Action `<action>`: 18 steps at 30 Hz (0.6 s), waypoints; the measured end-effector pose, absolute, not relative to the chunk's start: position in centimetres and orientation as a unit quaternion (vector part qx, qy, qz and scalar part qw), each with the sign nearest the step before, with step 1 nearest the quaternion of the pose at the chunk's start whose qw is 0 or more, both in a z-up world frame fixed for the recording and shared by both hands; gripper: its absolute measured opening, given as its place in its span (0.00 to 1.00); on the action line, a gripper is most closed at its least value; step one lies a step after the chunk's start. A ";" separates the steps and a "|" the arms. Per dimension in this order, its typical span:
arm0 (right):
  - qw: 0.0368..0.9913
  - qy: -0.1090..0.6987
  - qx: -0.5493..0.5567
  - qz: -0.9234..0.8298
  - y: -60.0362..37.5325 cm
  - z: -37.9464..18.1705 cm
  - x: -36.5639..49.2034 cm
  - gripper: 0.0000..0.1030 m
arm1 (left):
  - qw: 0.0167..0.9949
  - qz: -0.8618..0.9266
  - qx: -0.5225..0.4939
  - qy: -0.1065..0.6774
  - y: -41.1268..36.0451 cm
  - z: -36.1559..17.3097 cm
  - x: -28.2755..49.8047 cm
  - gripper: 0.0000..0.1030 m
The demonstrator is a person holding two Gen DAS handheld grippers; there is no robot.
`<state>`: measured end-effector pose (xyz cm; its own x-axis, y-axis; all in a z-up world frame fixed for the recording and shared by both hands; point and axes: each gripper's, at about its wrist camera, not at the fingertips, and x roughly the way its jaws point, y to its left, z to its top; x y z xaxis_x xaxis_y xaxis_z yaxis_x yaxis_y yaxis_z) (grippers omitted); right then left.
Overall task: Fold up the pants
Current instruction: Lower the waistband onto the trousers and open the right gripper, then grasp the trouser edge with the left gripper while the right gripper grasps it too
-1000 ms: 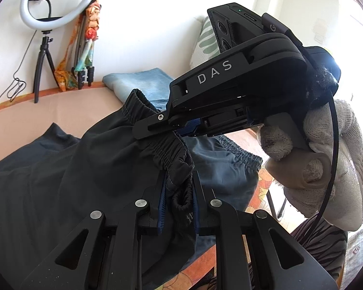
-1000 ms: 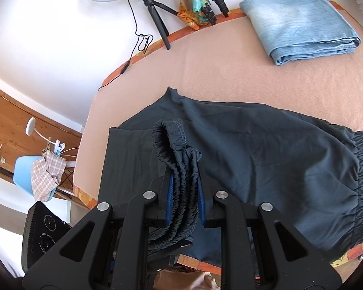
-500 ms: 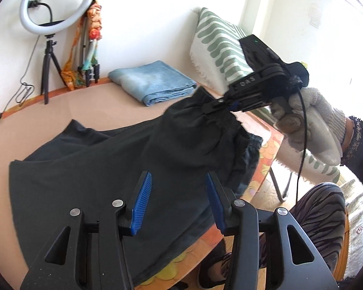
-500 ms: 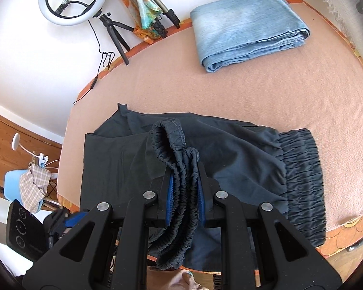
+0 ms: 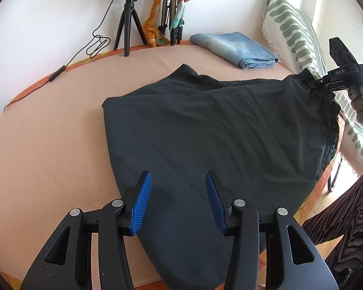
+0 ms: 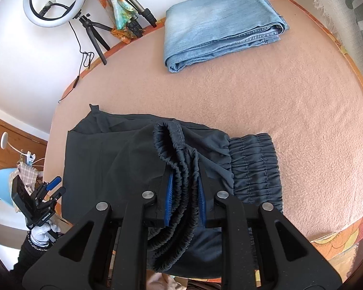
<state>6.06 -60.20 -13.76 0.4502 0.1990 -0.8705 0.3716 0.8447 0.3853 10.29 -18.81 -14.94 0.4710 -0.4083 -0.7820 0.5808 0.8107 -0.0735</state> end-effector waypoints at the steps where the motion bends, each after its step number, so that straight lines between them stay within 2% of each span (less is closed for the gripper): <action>1: 0.806 0.526 0.264 -0.061 -60.1 -13.9 6.0 0.22 | 0.851 -0.289 0.102 0.427 -18.7 -15.1 10.3 0.44; 4: 0.804 0.537 0.235 -0.095 -60.3 -13.8 5.6 0.33 | 0.850 -0.288 0.099 0.430 -18.4 -15.2 10.4 0.44; 10: 0.830 0.510 0.186 -0.131 -59.1 -11.0 4.2 0.34 | 0.857 -0.278 0.069 0.428 -16.7 -14.3 10.6 0.44; 18: 0.864 0.463 0.188 -0.064 -53.3 -7.8 5.4 0.38 | 0.856 -0.244 -0.009 0.456 -12.6 -14.9 10.6 0.48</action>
<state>5.37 -53.30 -7.82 0.5622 0.0629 -0.8246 0.2855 0.9210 0.2649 10.59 -12.59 -14.90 0.4652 -0.4260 -0.7760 0.4093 0.8807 -0.2382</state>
